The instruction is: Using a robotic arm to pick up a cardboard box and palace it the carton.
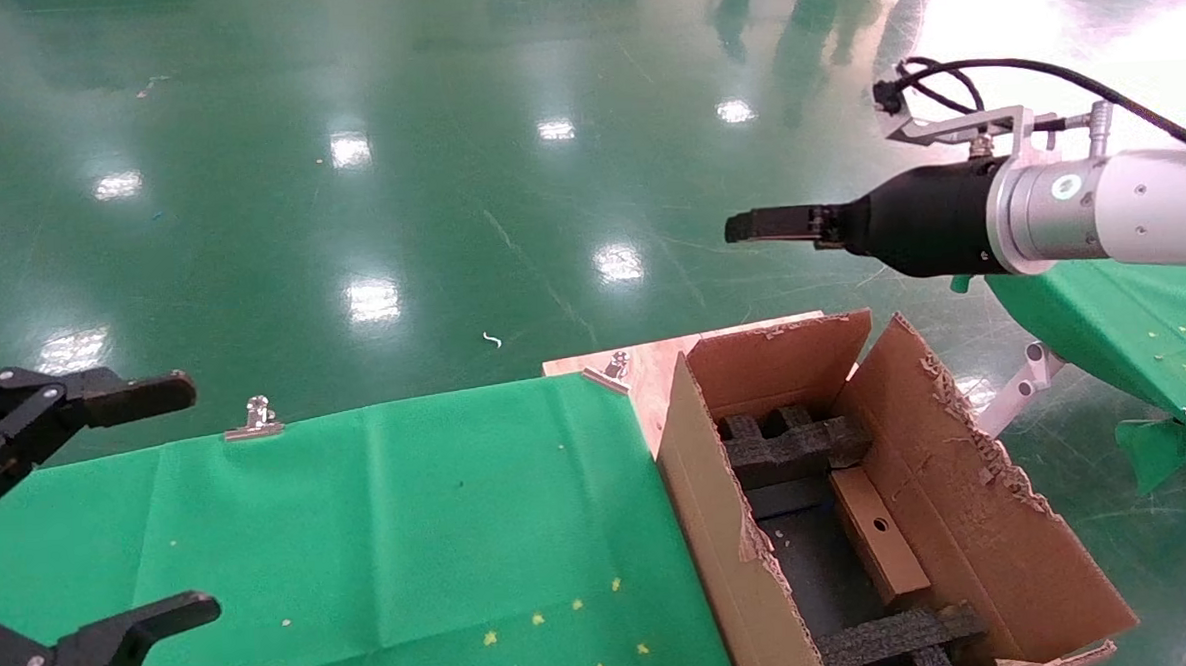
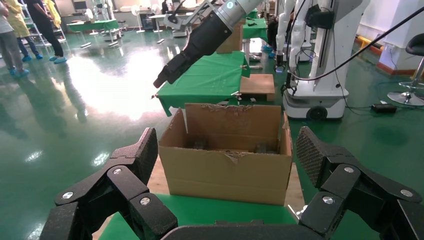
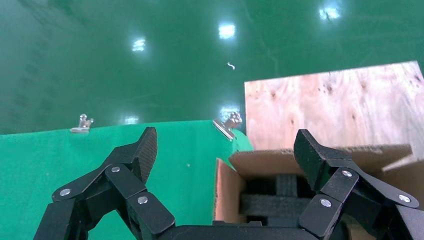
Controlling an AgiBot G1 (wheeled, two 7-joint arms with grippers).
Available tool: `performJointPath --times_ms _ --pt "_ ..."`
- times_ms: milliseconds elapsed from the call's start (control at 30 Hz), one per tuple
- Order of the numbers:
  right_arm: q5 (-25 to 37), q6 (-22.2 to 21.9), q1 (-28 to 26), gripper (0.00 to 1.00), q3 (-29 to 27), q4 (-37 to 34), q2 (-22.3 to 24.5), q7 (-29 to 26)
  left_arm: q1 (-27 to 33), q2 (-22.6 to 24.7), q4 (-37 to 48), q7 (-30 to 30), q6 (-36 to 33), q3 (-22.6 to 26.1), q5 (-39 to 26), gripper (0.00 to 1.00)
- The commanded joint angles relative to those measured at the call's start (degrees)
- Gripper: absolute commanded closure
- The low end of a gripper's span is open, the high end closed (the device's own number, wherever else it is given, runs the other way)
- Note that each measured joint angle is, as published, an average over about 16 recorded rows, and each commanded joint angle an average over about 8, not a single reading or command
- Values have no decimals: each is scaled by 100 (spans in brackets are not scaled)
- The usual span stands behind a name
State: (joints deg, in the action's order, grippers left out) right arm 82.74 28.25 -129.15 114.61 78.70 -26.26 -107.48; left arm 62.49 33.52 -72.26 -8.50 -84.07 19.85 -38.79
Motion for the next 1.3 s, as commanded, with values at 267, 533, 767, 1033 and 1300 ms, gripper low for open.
performJointPath --times_ms 267,533,767,1033,1300 --pt "-259 246 36 0 -172 -8 -8 215 0 -1 1 0 1 0 1 0" --pt "-687 850 775 0 -1241 -64 -104 1256 0 -1 2 1 1 0 1 0" --pt "-1138 1499 1568 0 -2383 -123 -206 2372 0 -1 2 1 1 1 1 0" --pt "-1657 2245 2481 0 -3698 -192 -324 3656 0 -1 2 1 1 1 2 0" --pt "-2175 2990 3392 0 -5010 -260 -442 4937 1 -1 2 1 1 2 2 0"
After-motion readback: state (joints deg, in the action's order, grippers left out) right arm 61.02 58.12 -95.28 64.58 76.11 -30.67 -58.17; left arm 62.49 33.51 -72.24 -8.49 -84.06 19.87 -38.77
